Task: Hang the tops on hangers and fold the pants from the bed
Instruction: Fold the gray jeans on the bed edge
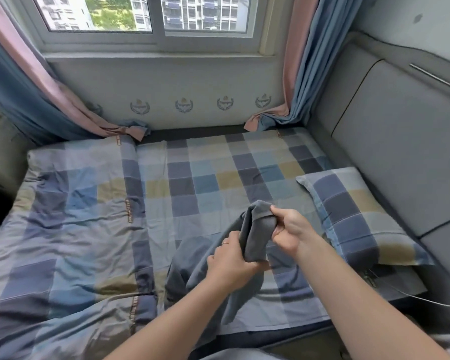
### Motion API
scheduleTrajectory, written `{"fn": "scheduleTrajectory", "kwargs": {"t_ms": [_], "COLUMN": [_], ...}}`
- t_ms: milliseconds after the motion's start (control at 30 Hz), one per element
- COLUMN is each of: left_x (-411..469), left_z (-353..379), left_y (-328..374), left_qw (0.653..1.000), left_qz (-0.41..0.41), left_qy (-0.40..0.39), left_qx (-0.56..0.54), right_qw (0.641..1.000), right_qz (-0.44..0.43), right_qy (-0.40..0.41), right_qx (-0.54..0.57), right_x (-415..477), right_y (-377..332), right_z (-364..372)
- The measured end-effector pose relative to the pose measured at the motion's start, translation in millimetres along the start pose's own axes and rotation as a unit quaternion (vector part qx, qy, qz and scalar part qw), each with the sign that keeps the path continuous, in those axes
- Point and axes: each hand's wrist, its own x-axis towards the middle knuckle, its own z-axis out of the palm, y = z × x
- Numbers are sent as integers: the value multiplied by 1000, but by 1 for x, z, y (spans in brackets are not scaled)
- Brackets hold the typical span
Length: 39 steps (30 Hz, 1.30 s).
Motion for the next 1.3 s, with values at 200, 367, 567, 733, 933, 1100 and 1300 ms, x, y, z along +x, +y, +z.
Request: {"fn": "scheduleTrajectory", "kwargs": {"t_ms": [200,367,567,733,933,1100,1300], "left_x": [20,35,48,43,34,39,47], "left_z": [3,-25,-58,-76,-72,-84,-97], "left_y": [14,54,106,152,173,179,185], "left_qw": [994,955,862,811,855,823,827], "left_qz": [-4,114,245,295,332,358,333], "left_qy": [90,269,436,496,388,420,416], "left_qx": [-56,-48,85,97,94,132,181], "right_qw": [995,986,983,916,793,817,834], "right_qz": [-2,-14,-98,-313,-365,-376,-422], "right_qy": [-39,-97,-151,-137,-279,-250,-195], "right_qx": [92,133,31,-211,-400,-357,-296], "right_x": [-7,-8,-9,-9,-2,8,19], "right_y": [-38,-82,-126,-134,-117,-106,-101], "right_z": [-19,-44,-62,-73,-64,-59,-69]}}
